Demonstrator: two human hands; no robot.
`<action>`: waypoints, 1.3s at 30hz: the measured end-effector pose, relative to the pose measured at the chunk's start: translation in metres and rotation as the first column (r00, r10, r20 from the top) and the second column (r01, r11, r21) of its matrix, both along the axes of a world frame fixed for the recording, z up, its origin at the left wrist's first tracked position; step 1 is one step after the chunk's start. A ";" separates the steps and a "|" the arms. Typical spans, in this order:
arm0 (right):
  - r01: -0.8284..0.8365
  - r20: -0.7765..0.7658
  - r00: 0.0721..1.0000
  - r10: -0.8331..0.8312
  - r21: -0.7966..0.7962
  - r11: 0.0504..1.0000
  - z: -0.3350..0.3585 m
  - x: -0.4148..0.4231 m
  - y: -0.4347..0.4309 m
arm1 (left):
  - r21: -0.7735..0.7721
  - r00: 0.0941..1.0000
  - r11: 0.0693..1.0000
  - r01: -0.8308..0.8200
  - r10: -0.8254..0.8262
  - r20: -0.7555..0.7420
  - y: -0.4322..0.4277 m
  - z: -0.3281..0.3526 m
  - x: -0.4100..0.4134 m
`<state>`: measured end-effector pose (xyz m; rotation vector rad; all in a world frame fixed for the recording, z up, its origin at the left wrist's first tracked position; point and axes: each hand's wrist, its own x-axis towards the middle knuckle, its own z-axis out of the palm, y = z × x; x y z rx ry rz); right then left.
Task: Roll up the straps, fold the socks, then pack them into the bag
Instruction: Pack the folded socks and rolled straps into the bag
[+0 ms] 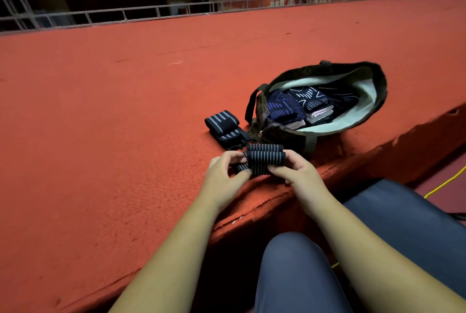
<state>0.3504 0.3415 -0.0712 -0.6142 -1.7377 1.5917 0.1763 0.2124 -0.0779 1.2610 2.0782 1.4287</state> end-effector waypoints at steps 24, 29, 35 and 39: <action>0.245 0.392 0.812 -0.432 0.443 0.862 0.134 -0.042 0.124 | -0.164 0.964 0.985 -0.051 0.006 -0.265 0.111 0.116 -0.002; 0.109 0.558 0.696 -0.452 0.540 0.834 0.127 -0.055 0.137 | -0.157 0.987 0.977 -0.146 0.134 -0.085 0.125 0.113 -0.007; -0.013 0.644 0.614 -0.457 0.587 0.809 0.121 -0.063 0.140 | -0.038 0.976 0.980 -0.194 0.197 0.093 0.128 0.125 -0.015; -0.088 0.695 0.563 -0.447 0.588 0.804 0.123 -0.070 0.153 | 0.024 0.965 0.977 -0.210 0.203 0.165 0.123 0.123 -0.013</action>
